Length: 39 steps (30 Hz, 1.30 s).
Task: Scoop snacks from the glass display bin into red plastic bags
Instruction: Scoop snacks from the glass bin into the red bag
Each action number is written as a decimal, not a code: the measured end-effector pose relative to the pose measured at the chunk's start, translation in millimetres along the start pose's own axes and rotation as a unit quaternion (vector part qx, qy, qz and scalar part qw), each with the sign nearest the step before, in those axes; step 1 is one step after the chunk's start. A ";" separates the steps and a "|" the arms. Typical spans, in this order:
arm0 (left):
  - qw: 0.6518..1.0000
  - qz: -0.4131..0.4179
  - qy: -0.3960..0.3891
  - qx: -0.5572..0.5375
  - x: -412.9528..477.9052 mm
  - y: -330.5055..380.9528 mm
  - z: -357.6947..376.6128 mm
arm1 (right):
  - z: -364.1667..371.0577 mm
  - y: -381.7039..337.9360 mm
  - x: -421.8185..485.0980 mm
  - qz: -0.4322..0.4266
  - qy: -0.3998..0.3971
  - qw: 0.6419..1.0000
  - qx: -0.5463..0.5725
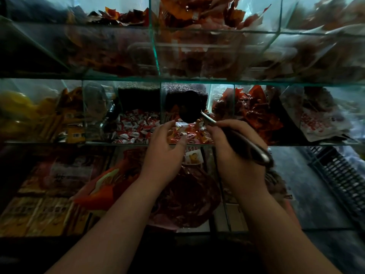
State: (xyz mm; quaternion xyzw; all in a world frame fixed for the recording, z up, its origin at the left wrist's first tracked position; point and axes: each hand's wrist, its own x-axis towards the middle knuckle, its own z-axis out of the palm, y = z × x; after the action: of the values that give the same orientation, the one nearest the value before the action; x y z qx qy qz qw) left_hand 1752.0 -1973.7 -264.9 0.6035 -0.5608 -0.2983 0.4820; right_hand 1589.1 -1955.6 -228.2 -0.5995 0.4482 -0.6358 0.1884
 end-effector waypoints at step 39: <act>0.975 -0.146 -0.130 0.110 -113.5 -62.7 -57.0 | 46.2 58.5 -116.6 0.263 -0.348 0.890 -0.129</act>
State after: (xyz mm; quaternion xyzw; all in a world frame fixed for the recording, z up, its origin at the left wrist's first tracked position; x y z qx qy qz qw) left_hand 1805.8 -1856.0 -322.4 0.6839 -0.5539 -0.3782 0.2871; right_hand 1639.2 -1911.8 -349.5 -0.6617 0.5733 -0.2497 0.4137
